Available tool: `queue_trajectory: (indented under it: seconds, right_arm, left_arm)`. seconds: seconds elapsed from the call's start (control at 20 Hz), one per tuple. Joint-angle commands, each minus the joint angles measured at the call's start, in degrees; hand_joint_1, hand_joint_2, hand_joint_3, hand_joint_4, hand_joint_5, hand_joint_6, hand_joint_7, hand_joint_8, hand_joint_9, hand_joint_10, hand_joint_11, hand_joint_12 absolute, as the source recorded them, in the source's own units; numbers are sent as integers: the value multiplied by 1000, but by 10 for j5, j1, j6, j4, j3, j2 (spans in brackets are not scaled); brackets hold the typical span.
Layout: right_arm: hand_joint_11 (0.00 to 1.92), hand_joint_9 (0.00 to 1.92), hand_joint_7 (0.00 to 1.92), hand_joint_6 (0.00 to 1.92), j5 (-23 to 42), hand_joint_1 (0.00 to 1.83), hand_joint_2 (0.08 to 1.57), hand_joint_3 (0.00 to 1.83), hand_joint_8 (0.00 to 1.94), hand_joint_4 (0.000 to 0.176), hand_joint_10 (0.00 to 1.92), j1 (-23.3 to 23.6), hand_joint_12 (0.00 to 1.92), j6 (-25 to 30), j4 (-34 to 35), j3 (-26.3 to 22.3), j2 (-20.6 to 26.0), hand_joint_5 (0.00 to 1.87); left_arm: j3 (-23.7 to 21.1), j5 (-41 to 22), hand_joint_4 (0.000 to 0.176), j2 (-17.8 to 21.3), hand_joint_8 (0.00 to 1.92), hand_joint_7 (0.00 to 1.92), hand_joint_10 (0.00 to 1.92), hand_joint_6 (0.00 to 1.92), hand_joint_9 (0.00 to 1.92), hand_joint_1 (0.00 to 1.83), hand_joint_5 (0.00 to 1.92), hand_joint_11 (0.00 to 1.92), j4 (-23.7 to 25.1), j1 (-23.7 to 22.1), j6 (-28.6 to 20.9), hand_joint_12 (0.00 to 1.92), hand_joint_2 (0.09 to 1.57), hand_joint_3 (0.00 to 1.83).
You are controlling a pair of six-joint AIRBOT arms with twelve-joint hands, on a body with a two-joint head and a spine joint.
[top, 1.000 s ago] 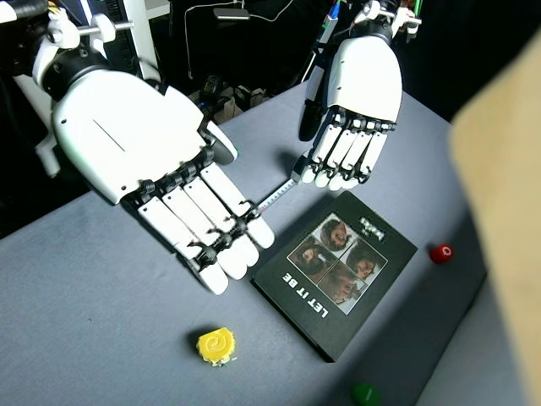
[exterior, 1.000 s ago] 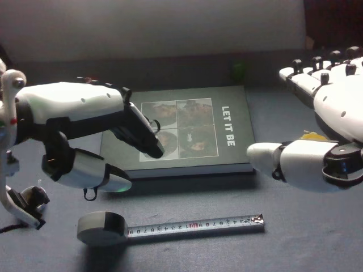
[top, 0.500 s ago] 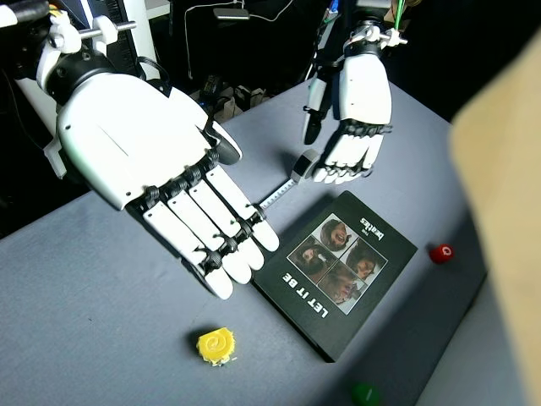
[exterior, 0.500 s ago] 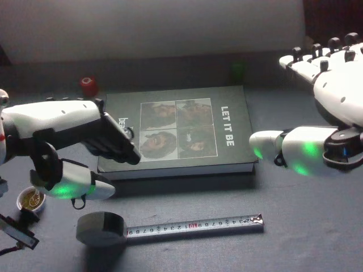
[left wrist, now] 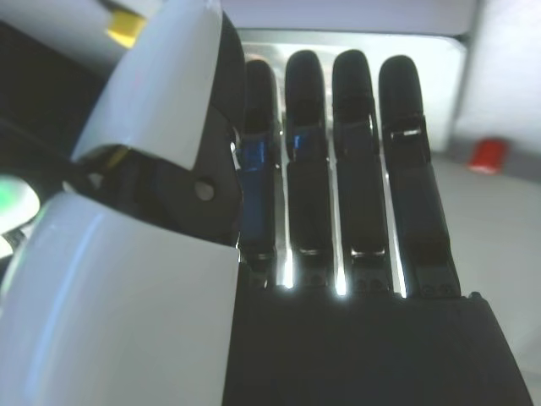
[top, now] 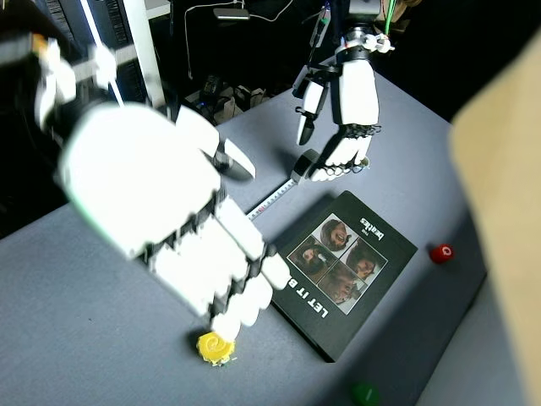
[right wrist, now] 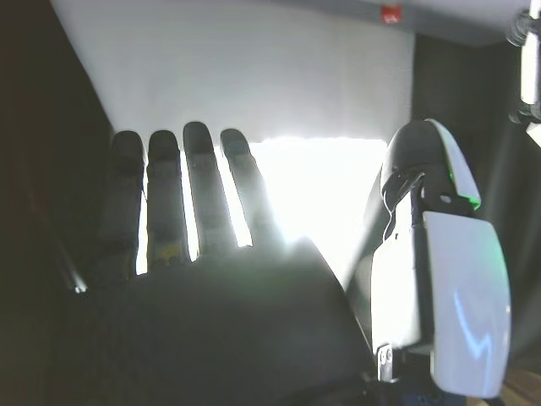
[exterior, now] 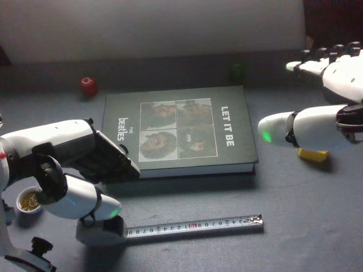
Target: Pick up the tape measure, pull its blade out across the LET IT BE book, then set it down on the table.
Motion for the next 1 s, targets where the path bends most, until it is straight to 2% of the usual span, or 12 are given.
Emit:
queue_trajectory:
  seconds: [0.0, 0.05, 0.2, 0.25, 0.4, 0.5, 0.7, 0.8, 0.95]
  right_arm:
    - [0, 62, 104, 8, 76, 45, 1079, 0, 7, 0, 6, 2, 344, -3, -46, 6, 5, 48]
    - [0, 63, 105, 5, 153, 43, 1079, 0, 6, 0, 5, -5, 344, -4, -44, 25, 15, 40]
    - [0, 68, 106, 10, 270, 34, 1082, 0, 2, 0, 5, -14, 368, -14, -13, 64, 31, 59]
    - [0, 68, 106, 11, 298, 33, 1082, 0, 2, 0, 5, -20, 369, -14, -13, 73, 36, 63]
    - [0, 68, 106, 10, 382, 33, 1082, 0, 2, 0, 4, -40, 367, -19, -37, 83, 58, 63]
    - [0, 72, 111, 7, 415, 33, 1081, 0, 2, 0, 4, -52, 382, -18, -37, 83, 73, 66]
    - [0, 73, 115, 6, 437, 34, 1082, 0, 3, 0, 3, -73, 388, -14, -68, 88, 81, 68]
    - [0, 73, 116, 6, 522, 34, 1082, 0, 3, 0, 3, -73, 389, -13, -65, 105, 87, 68]
    - [0, 73, 118, 5, 542, 33, 1082, 0, 3, 0, 3, -77, 389, -16, -57, 108, 90, 68]
  left_arm:
    - [-2, -4, 0, -1, 0, 726, 0, 2, 678, 1201, 797, 446, 2, -4, -3, 633, 1043, 0]
    - [0, -9, 0, -4, 1, 728, 0, 2, 676, 1200, 797, 445, -5, 0, -3, 633, 1044, 0]
    - [6, -13, 0, -8, 3, 733, 3, 2, 683, 1198, 798, 458, 8, 15, -17, 638, 1045, 0]
    - [8, -18, 0, -11, 3, 733, 2, 1, 683, 1199, 798, 458, 16, 22, -32, 637, 1045, 0]
    - [12, -49, 0, -17, 0, 721, 0, 0, 678, 1204, 786, 454, 68, 45, -120, 635, 1046, 0]
    - [12, -64, 0, -19, 2, 726, 0, 3, 677, 1211, 792, 466, 81, 48, -148, 639, 1048, 0]
    - [12, -82, 0, -26, 11, 754, 2, 11, 680, 1199, 822, 472, 65, 46, -164, 639, 1047, 0]
    - [12, -91, 0, -25, 9, 756, 2, 10, 682, 1197, 823, 462, 79, 49, -195, 634, 1046, 0]
    - [12, -103, 0, -24, 8, 761, 4, 11, 689, 1196, 834, 466, 106, 53, -247, 635, 1044, 0]
